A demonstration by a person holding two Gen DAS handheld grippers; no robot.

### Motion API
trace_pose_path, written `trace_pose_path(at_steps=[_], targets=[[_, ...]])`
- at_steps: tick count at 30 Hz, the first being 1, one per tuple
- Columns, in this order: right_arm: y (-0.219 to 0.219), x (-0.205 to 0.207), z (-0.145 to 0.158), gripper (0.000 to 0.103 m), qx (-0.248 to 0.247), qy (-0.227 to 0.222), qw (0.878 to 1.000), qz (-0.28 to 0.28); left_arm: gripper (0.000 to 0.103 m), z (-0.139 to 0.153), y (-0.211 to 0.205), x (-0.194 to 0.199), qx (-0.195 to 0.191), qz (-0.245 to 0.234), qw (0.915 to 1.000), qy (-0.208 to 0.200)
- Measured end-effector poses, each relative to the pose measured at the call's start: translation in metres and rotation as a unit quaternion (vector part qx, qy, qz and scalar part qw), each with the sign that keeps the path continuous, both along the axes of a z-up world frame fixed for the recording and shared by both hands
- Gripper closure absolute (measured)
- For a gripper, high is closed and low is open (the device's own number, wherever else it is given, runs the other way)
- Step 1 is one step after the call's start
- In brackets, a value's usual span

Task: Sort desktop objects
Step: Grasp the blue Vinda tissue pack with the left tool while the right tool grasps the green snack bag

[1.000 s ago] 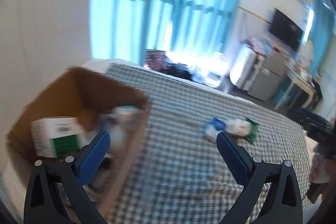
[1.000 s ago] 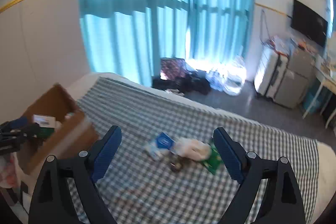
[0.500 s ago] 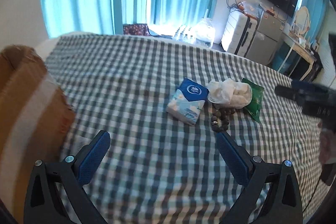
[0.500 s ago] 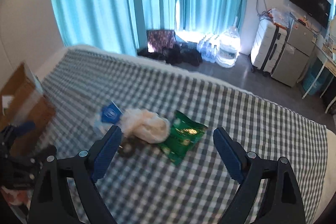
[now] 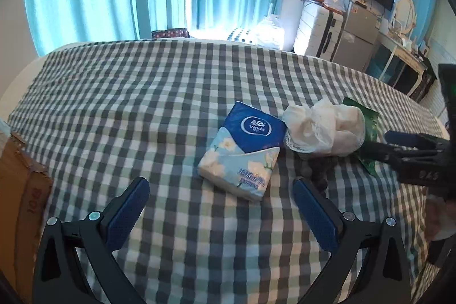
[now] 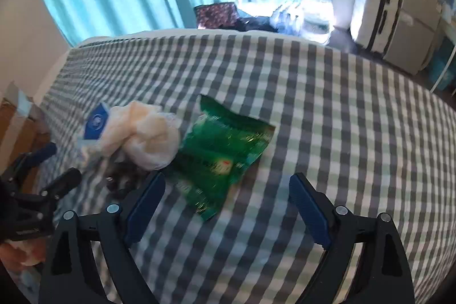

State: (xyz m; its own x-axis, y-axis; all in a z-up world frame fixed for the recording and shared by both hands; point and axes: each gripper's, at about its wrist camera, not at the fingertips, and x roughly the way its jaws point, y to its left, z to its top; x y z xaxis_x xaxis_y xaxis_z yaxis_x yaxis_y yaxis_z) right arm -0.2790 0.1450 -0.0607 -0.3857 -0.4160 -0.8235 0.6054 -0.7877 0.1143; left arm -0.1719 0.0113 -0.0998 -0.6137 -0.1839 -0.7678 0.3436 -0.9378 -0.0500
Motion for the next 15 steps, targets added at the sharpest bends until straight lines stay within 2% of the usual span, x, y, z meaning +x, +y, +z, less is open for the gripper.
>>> trace_pose_path(at_steps=[3,8,10,12,15], targets=[[-0.008,-0.001,-0.009,0.012,0.009,0.002,1.0,-0.004,0.0,-0.005,0.003,-0.008,0.013,-0.019,0.9997,0.004],[-0.01,-0.008,-0.005,0.012,-0.015,-0.006,1.0,-0.023,0.0,-0.01,0.002,-0.026,-0.017,-0.03,0.9994,-0.008],[-0.009,-0.011,-0.003,0.012,-0.026,-0.016,0.999,-0.041,0.0,-0.015,-0.001,-0.036,-0.018,-0.022,0.9994,-0.018],[-0.008,-0.014,0.0,0.012,-0.041,-0.027,0.997,-0.059,0.0,-0.022,-0.009,-0.045,-0.017,0.007,0.9992,-0.034],[-0.006,-0.019,-0.001,0.012,-0.066,-0.035,0.994,-0.077,0.0,-0.025,-0.019,-0.045,-0.002,0.023,0.9996,-0.016]])
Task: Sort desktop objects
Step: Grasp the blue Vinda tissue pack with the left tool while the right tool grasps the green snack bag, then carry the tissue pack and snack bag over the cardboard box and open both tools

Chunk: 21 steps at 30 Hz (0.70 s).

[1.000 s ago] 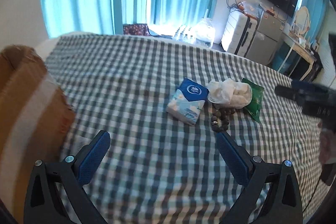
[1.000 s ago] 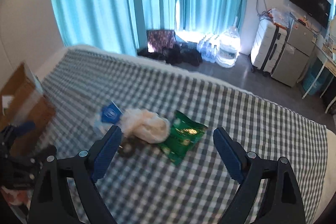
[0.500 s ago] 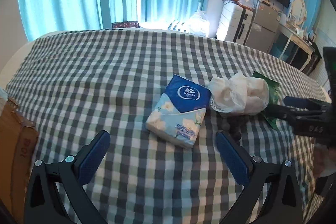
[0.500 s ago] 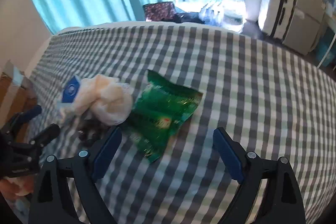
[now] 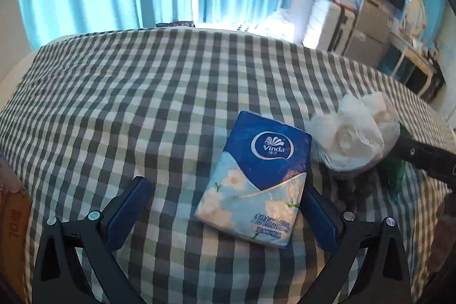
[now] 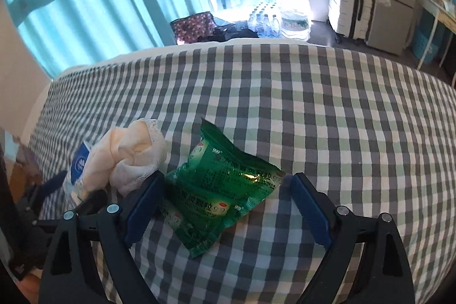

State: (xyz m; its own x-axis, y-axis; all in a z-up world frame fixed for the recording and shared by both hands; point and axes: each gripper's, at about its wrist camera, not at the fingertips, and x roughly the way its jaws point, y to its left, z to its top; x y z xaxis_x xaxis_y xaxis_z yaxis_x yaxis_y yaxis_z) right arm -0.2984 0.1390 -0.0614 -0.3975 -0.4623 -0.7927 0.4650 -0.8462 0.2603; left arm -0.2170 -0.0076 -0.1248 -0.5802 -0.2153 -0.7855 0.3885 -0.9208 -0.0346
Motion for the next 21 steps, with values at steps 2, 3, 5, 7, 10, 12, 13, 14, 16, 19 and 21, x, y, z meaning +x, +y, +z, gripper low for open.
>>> trace_pose_path(at_steps=[2,3,5,7,10,12,13,14,16,19,21], targets=[[0.0,-0.002,0.001,0.014,-0.007,0.0,1.0,-0.006,0.001,-0.001,0.001,0.0,-0.007,0.0,1.0,-0.004],[0.0,-0.003,0.002,0.017,-0.008,0.006,1.0,-0.001,0.006,-0.001,0.003,0.001,-0.012,-0.006,0.9999,-0.001],[-0.004,-0.001,0.003,0.037,0.009,0.017,1.0,0.012,0.02,0.0,0.004,0.001,-0.015,-0.019,0.9997,0.003],[-0.011,0.004,0.003,0.044,0.021,0.026,0.999,0.018,0.044,0.003,0.006,0.003,-0.013,-0.03,0.9994,0.007],[-0.014,0.012,0.004,0.05,0.016,0.018,1.0,0.013,0.048,0.007,0.009,0.009,-0.014,-0.036,0.9993,0.003],[-0.016,0.017,0.005,0.052,0.012,0.015,1.0,0.011,0.048,0.008,0.01,0.017,-0.013,-0.039,0.9992,0.004],[-0.016,0.019,0.007,0.054,0.009,0.015,1.0,0.01,0.048,0.009,0.01,0.023,-0.013,-0.04,0.9991,0.002],[-0.017,0.022,0.008,0.054,0.01,0.014,1.0,0.01,0.048,0.011,0.009,0.029,-0.014,-0.038,0.9992,0.001],[-0.017,0.028,0.012,0.055,0.008,0.014,1.0,0.009,0.048,0.017,0.007,0.044,-0.014,-0.036,0.9992,0.0],[-0.018,0.042,0.019,0.055,0.018,0.023,1.0,0.005,0.048,0.031,0.004,0.064,0.003,-0.024,0.9997,0.004],[-0.015,0.054,0.02,0.055,0.021,0.03,0.999,-0.001,0.048,0.043,0.003,0.073,0.024,-0.016,0.9995,0.015]])
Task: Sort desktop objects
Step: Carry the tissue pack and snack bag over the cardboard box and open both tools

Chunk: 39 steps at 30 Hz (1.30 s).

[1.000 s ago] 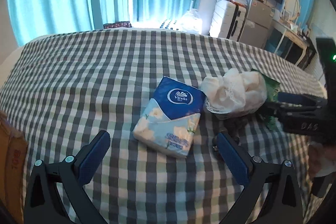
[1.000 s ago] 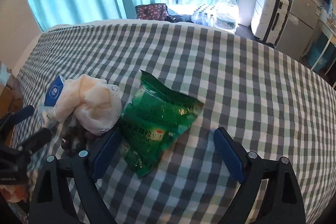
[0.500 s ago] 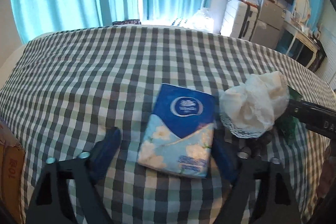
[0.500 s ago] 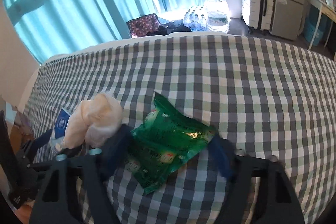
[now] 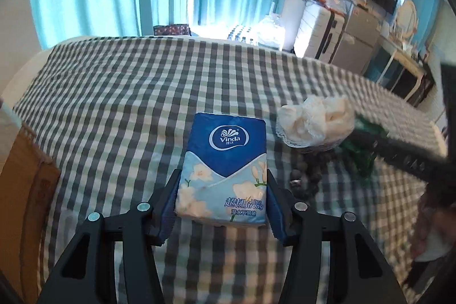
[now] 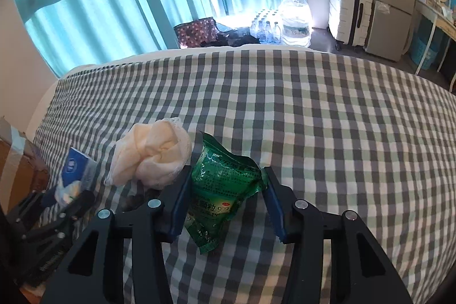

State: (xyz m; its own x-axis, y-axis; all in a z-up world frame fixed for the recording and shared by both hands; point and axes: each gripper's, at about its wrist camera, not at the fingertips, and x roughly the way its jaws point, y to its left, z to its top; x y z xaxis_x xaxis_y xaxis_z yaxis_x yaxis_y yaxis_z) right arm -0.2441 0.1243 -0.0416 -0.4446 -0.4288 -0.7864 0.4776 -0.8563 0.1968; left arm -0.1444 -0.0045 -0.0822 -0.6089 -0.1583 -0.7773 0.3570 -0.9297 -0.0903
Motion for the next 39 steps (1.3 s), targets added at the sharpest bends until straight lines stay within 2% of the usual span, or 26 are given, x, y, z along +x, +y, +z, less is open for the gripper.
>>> trace_pose_path(at_steps=[5,9,14,18,20,25,27,28,30,34,39], targets=[[0.016,0.027,0.002,0.055,0.014,-0.004,1.0,-0.012,0.048,0.029,0.005,0.027,-0.012,0.003,0.9999,0.01],[0.036,0.039,0.018,0.055,0.032,0.009,0.999,-0.024,0.048,0.052,0.006,0.055,0.008,0.012,0.9997,0.022],[0.057,0.063,0.049,0.055,0.009,0.02,1.0,-0.019,0.048,0.082,0.001,0.089,-0.006,0.027,0.9991,0.031],[0.051,0.086,0.075,0.055,-0.003,0.029,1.0,0.009,0.048,0.114,-0.021,0.122,0.01,0.066,0.9962,0.055],[0.046,0.095,0.091,0.055,-0.018,0.035,0.999,0.021,0.048,0.125,-0.03,0.133,0.001,0.078,0.9954,0.057],[0.015,0.127,0.13,0.055,-0.028,0.068,0.995,0.061,0.048,0.154,-0.062,0.162,-0.014,0.123,0.9903,0.064],[-0.003,0.142,0.144,0.055,-0.035,0.076,0.993,0.08,0.048,0.161,-0.075,0.175,-0.019,0.167,0.9826,0.078],[-0.012,0.15,0.149,0.055,-0.04,0.077,0.992,0.09,0.048,0.164,-0.081,0.184,-0.02,0.197,0.9758,0.092],[-0.036,0.166,0.161,0.055,-0.045,0.083,0.989,0.115,0.048,0.168,-0.091,0.196,-0.011,0.213,0.9713,0.106],[-0.09,0.197,0.184,0.055,-0.064,0.098,0.979,0.167,0.048,0.177,-0.1,0.209,-0.067,0.233,0.9647,0.103],[-0.159,0.232,0.2,0.055,-0.093,0.099,0.963,0.232,0.048,0.172,-0.134,0.237,-0.044,0.272,0.9549,0.111]])
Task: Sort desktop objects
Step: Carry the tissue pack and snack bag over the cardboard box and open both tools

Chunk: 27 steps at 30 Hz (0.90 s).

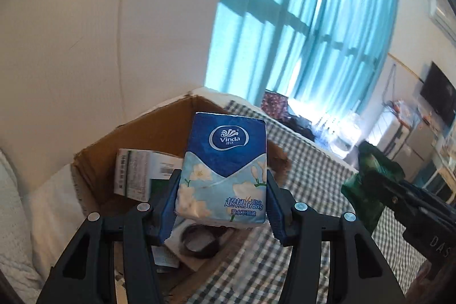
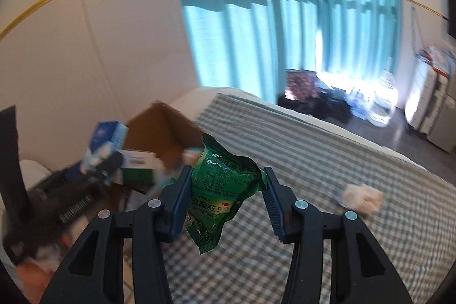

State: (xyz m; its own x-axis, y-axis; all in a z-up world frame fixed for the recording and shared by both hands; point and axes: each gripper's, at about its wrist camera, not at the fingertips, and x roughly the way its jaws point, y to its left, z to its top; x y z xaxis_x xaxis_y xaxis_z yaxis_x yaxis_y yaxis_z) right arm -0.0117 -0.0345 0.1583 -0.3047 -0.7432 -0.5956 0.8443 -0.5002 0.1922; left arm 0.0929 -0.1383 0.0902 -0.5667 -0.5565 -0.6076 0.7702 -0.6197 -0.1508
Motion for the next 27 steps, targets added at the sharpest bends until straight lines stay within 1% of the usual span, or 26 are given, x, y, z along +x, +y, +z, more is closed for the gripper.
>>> trace_pose_path(at_steps=[2,3,6,9,11,13,14,15,16,17,18,20,22,24,27], targets=[[-0.025,0.008,0.001,0.055,-0.006,-0.004,1.0,0.019,0.048,-0.004,-0.012,0.006,-0.002,0.012,0.9999,-0.007],[-0.039,0.012,0.0,0.055,-0.008,-0.009,0.999,0.03,0.048,-0.007,-0.019,0.009,0.005,0.015,0.9998,-0.009],[-0.075,0.017,-0.004,0.055,-0.009,-0.019,0.998,0.051,0.048,-0.019,-0.042,0.019,0.045,0.018,0.9988,0.005],[-0.107,0.018,-0.011,0.055,-0.006,-0.024,0.998,0.064,0.048,-0.029,-0.052,0.02,0.051,0.022,0.9984,-0.008],[-0.121,0.016,-0.017,0.055,-0.006,-0.033,0.997,0.069,0.048,-0.033,-0.056,0.018,0.056,0.021,0.9981,-0.012],[-0.132,0.012,-0.023,0.055,-0.007,-0.043,0.997,0.071,0.048,-0.04,-0.06,0.018,0.071,0.018,0.9972,-0.013],[-0.136,0.011,-0.025,0.052,-0.007,-0.049,0.996,0.07,0.047,-0.042,-0.06,0.018,0.073,0.018,0.9971,-0.014],[-0.138,0.007,-0.027,0.051,-0.006,-0.055,0.997,0.062,0.038,-0.043,-0.061,0.017,0.074,0.018,0.997,-0.016],[-0.141,0.004,-0.028,0.039,-0.002,-0.06,0.997,0.054,0.013,-0.044,-0.061,0.015,0.074,0.019,0.9968,-0.023],[-0.141,0.002,-0.029,0.026,0.006,-0.055,0.998,0.039,0.002,-0.045,-0.061,0.014,0.07,0.025,0.9967,-0.031],[-0.14,0.0,-0.028,0.022,0.015,-0.036,0.999,0.015,0.0,-0.044,-0.059,0.013,0.062,0.034,0.9969,-0.033],[-0.137,-0.003,-0.026,0.022,0.024,-0.005,1.0,-0.008,0.0,-0.043,-0.055,0.011,0.054,0.035,0.9972,-0.039],[-0.127,-0.01,-0.024,0.022,0.02,-0.004,1.0,-0.011,0.0,-0.042,-0.052,0.009,0.054,0.027,0.9973,-0.042],[-0.109,-0.02,-0.021,0.022,0.018,-0.006,1.0,-0.026,0.0,-0.04,-0.044,0.005,0.047,0.019,0.9978,-0.043],[-0.072,-0.039,-0.017,0.022,0.019,-0.007,0.999,-0.046,0.0,-0.034,-0.027,-0.006,0.037,-0.015,0.9984,-0.04]])
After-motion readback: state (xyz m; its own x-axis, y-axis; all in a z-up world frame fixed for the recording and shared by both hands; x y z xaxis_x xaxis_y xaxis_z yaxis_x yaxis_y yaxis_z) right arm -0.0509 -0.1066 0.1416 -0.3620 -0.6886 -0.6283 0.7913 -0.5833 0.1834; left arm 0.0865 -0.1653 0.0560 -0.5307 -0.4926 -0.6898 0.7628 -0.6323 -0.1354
